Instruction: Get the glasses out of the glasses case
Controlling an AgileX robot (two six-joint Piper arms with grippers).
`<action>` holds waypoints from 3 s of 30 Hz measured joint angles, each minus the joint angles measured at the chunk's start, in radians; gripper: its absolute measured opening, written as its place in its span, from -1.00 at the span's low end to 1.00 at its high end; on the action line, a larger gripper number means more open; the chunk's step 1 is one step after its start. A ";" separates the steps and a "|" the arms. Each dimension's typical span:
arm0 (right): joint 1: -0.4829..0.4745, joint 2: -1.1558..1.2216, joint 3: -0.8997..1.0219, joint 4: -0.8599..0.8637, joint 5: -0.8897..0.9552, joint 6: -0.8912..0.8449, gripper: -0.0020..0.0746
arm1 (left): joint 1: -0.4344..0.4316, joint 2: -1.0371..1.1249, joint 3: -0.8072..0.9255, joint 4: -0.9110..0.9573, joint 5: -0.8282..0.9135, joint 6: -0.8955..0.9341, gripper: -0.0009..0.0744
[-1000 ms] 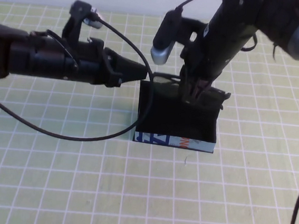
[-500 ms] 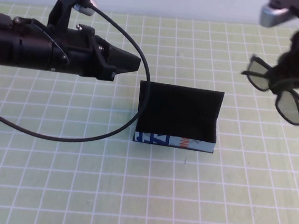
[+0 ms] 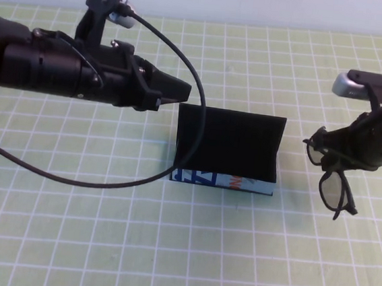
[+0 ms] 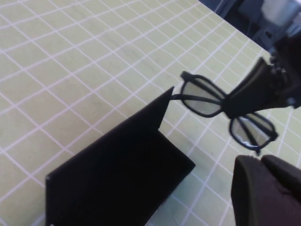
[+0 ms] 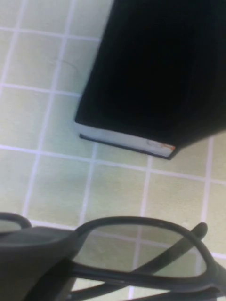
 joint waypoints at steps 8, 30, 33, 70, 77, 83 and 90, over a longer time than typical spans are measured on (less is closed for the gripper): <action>0.000 0.102 0.000 0.048 -0.043 0.013 -0.91 | -0.013 0.000 0.000 0.011 0.000 -0.027 -0.99; 0.000 0.068 -0.097 -0.103 0.153 0.135 -0.23 | -0.015 -0.063 0.000 0.100 -0.087 -0.066 -0.99; 0.000 0.001 -0.099 -0.125 0.247 0.147 -0.43 | -0.015 -0.105 0.000 0.104 -0.147 -0.094 -0.99; -0.001 -1.518 0.671 0.042 -0.032 -0.018 -0.99 | -0.015 -1.583 1.050 0.160 -0.856 -0.203 -0.99; -0.001 -1.520 0.874 0.153 -0.377 -0.102 -0.99 | -0.015 -1.619 1.203 0.154 -0.902 -0.195 -0.99; -0.001 -1.520 0.976 0.185 -0.486 -0.102 -0.99 | -0.015 -1.619 1.223 0.152 -0.885 -0.192 -0.99; -0.001 -1.520 1.047 0.193 -0.475 -0.102 -0.99 | -0.015 -1.619 1.224 0.152 -0.860 -0.192 -0.99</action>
